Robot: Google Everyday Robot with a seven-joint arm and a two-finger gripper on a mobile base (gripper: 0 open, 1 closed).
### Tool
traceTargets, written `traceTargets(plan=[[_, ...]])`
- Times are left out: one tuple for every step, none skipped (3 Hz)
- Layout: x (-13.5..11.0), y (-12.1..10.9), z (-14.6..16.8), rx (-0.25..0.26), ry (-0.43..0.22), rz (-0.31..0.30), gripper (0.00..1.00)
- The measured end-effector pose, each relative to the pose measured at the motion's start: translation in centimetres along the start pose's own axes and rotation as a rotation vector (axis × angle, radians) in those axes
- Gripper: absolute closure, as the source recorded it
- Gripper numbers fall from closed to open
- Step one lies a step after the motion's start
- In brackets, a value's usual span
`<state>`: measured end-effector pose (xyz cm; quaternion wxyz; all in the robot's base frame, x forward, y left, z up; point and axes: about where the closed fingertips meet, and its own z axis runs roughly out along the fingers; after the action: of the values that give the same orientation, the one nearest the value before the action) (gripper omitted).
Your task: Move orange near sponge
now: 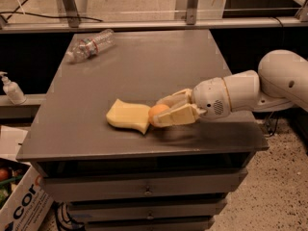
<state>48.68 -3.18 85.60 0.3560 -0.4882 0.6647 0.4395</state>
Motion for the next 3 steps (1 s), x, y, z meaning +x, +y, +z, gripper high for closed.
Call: traceTargets(plan=[[-0.25,-0.33,-0.41,0.012,0.015,-0.022,0.59],[-0.38,-0.60,-0.62,0.022,0.027,-0.036,0.36],[-0.23,-0.88,-0.77,0.030,0.036,-0.043,0.12]])
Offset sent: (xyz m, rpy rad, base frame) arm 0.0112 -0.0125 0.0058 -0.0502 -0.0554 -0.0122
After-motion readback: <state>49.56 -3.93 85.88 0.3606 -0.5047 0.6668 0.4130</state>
